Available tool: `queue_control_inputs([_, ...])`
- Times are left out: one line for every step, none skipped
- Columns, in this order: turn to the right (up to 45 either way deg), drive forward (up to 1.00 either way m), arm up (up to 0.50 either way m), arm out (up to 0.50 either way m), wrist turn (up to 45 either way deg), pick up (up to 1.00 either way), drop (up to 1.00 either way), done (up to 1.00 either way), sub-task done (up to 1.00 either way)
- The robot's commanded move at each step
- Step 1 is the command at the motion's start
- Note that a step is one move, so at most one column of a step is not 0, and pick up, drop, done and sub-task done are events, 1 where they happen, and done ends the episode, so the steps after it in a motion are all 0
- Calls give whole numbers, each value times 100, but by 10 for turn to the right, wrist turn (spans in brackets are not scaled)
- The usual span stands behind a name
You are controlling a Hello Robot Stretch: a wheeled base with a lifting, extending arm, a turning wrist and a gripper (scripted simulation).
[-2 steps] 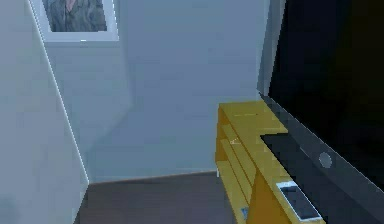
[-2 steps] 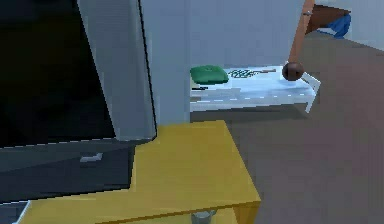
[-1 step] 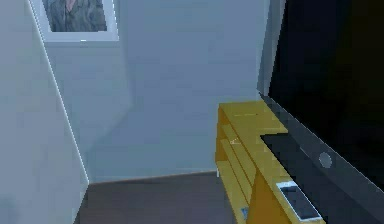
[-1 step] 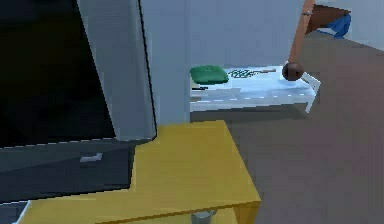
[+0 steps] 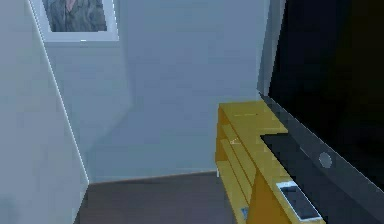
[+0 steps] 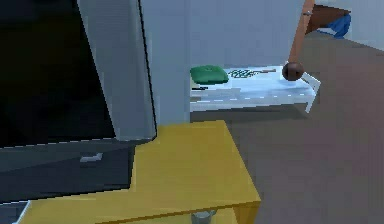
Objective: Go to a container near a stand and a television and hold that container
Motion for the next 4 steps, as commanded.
queue_control_inputs([0,0,0,18,0,0,0,0,0])
queue_control_inputs([0,0,0,0,450,0,0,0,0])
queue_control_inputs([0,0,0,0,450,0,0,0,0])
queue_control_inputs([0,0,0,0,450,0,0,0,0])
